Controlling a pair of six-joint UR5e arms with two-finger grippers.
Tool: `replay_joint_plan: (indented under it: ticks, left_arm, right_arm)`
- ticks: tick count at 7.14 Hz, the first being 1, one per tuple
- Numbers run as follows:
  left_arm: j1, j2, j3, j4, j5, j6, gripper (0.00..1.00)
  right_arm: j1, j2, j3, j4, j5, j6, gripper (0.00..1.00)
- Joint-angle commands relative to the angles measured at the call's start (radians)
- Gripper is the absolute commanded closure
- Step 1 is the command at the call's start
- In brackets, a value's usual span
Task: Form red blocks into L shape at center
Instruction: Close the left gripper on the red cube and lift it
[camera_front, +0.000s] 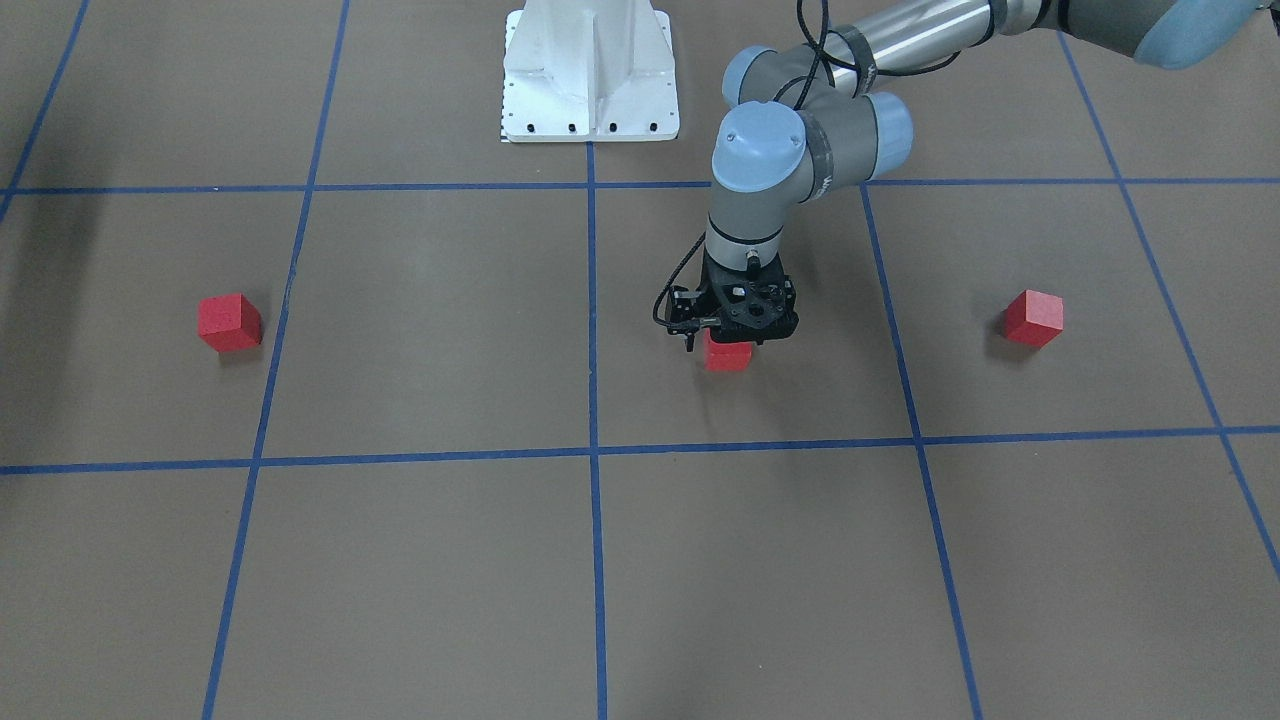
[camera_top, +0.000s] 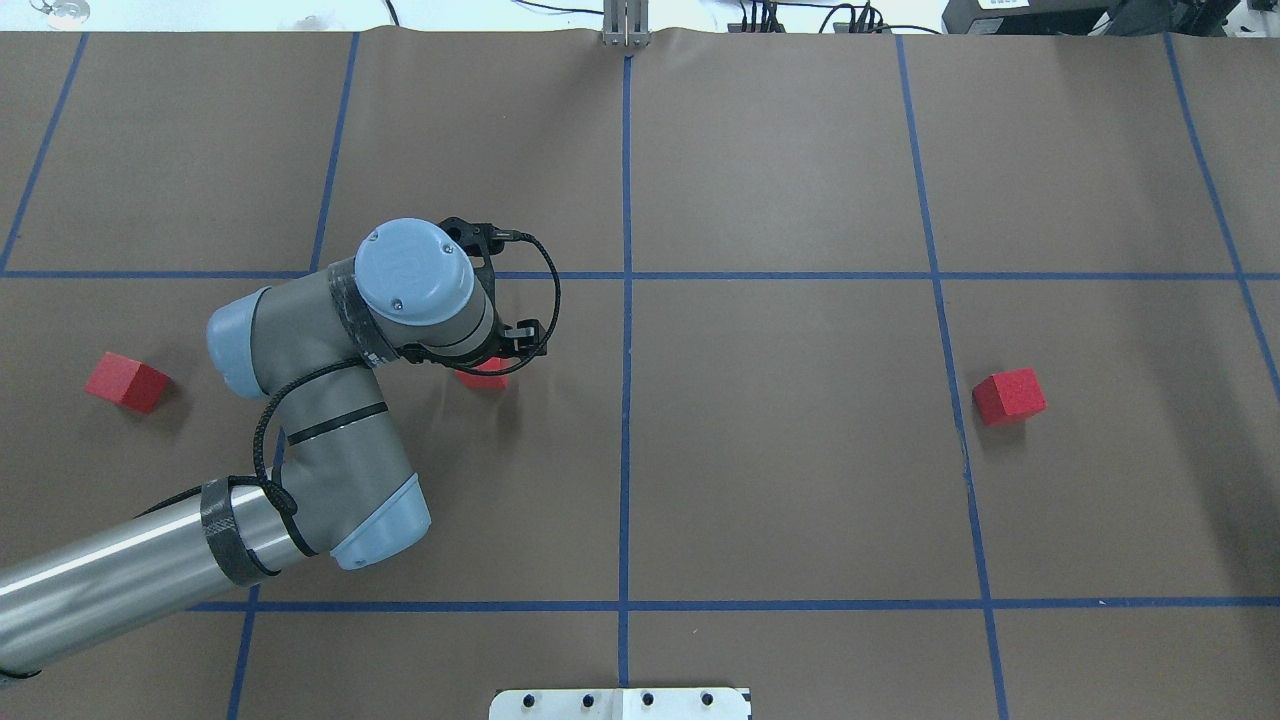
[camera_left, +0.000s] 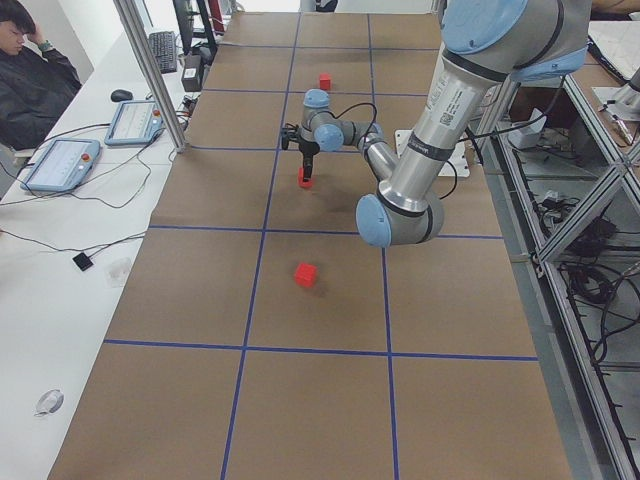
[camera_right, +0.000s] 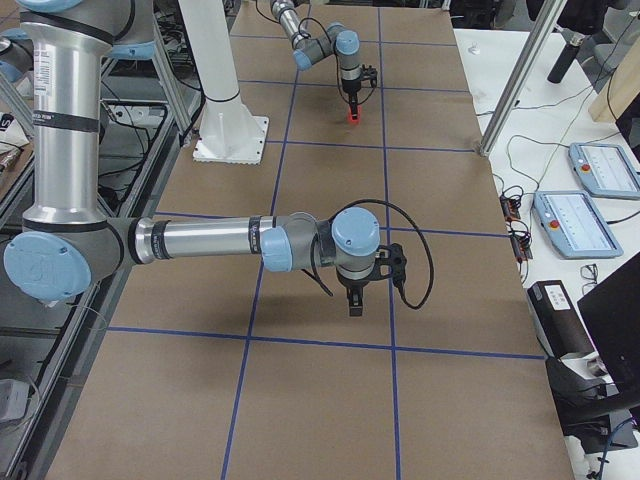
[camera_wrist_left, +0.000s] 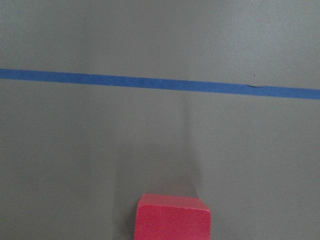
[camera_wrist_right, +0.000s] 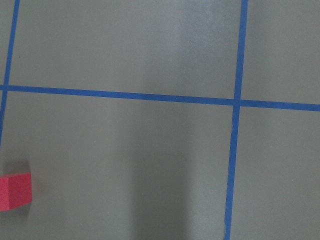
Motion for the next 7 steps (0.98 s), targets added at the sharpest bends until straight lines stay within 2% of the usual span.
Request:
replay_joint_plan:
  ticks: [1, 2, 3, 4, 5, 6, 7]
  left_arm:
    - [0.008, -0.003, 0.02, -0.029, 0.0, 0.0, 0.39]
    - [0.006, -0.003, 0.011, -0.023, -0.011, 0.0, 0.81]
    - [-0.002, -0.005, -0.016, -0.015, -0.011, 0.0, 1.0]
    - [-0.027, -0.031, -0.024, -0.001, -0.011, -0.002, 1.0]
    - [-0.043, -0.099, -0.018, 0.075, -0.011, -0.002, 1.0]
    - [-0.048, -0.185, 0.014, 0.132, -0.011, -0.003, 1.0]
    - [-0.049, -0.259, 0.086, 0.132, -0.011, -0.01, 1.0]
  right_arm:
    - [-0.001, 0.002, -0.001, 0.0, 0.0, 0.0, 0.01]
    - [-0.001, 0.002, -0.001, 0.0, 0.0, 0.0, 0.01]
    - [0.0, 0.002, -0.001, 0.002, 0.0, 0.0, 0.01]
    - [-0.001, 0.003, -0.001, 0.002, 0.0, 0.0, 0.01]
    - [0.0, 0.005, -0.001, 0.002, 0.0, 0.0, 0.01]
    - [-0.001, 0.005, -0.001, 0.002, 0.0, 0.0, 0.01]
    - [0.0, 0.006, -0.001, 0.002, 0.0, -0.001, 0.01]
